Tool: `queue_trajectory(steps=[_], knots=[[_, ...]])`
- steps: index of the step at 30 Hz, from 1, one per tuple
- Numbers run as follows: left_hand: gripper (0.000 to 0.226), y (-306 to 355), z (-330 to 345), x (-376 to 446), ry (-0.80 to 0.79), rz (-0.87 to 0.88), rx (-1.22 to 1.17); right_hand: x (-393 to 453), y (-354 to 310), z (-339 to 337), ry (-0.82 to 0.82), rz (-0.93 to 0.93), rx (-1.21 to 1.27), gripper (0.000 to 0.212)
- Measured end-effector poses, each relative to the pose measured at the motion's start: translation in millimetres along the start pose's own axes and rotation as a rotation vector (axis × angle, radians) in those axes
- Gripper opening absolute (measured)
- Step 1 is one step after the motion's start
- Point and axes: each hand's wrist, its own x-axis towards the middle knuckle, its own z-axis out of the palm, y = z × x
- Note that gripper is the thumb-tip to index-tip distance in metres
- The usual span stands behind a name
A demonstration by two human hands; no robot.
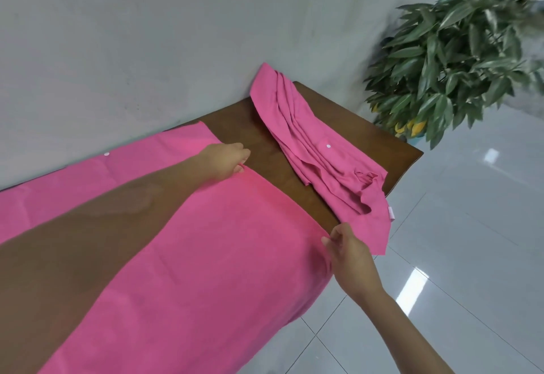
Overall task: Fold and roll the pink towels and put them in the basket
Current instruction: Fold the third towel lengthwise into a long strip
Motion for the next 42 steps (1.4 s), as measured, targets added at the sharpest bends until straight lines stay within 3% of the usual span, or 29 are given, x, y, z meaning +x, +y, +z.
queue_trajectory(steps=[11,17,42], knots=[[0.034,-71,14,-69,0.140,0.182,-0.149,-71,-42,36,0.146,0.131,-0.005,0.025],[0.035,-90,17,-110,0.170,0.187,-0.235,-102,-66,44,0.173,0.057,-0.054,0.028],[0.040,-75,-3,-382,0.155,-0.179,-0.049,-271,-76,94,-0.122,-0.328,0.057,0.025]])
